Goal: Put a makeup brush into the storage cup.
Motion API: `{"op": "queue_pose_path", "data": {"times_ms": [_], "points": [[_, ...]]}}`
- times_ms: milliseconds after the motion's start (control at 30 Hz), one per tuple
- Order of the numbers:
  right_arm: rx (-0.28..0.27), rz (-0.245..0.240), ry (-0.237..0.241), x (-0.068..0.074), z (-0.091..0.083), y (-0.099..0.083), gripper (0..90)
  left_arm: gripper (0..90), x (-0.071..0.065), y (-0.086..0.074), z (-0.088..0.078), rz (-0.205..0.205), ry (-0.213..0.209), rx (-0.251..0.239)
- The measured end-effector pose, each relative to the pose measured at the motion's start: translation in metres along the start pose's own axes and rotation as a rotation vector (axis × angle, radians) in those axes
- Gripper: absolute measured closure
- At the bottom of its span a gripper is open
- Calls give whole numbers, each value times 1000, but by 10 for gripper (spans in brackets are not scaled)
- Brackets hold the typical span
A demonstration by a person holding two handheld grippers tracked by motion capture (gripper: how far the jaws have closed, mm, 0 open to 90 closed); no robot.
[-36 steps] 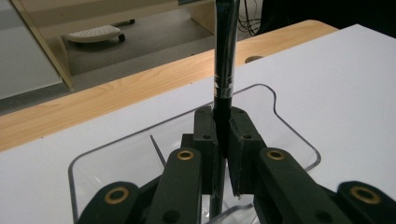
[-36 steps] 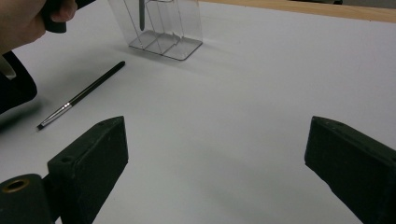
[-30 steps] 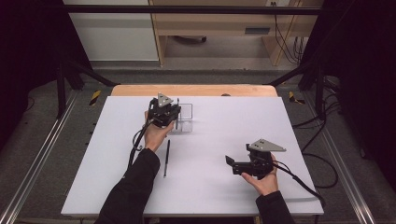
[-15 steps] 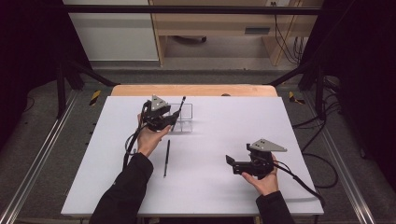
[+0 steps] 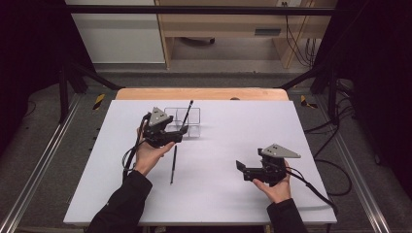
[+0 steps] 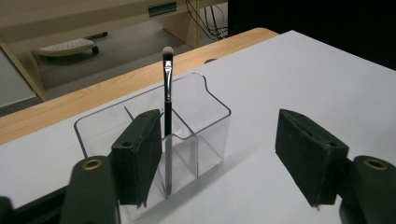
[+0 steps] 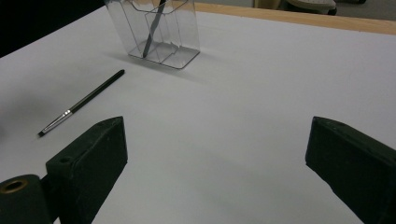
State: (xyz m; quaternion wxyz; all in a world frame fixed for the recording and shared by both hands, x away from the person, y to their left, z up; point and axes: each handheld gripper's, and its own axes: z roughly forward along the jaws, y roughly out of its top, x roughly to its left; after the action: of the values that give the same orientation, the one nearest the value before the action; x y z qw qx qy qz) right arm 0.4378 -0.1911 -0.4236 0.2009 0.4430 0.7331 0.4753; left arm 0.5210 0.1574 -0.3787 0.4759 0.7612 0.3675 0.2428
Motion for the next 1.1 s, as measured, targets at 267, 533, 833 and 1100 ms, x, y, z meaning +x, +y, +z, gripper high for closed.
{"op": "queue_pose_path", "data": {"times_ms": [267, 533, 833, 1100], "points": [[-3, -2, -4, 0, -1, 1, 61, 246, -6, -9, -21, 8, -10, -1], [-4, -4, -8, -1, -2, 1, 61, 210, -7, -19, -35, -3, -8, 3], [-6, -2, -9, -2, -4, 2, 59, 191, -2, -36, -49, -29, 13, 9], [-3, -6, -12, -2, -4, 2, 56, 176, 0, -47, -59, -36, 31, 21]]}}
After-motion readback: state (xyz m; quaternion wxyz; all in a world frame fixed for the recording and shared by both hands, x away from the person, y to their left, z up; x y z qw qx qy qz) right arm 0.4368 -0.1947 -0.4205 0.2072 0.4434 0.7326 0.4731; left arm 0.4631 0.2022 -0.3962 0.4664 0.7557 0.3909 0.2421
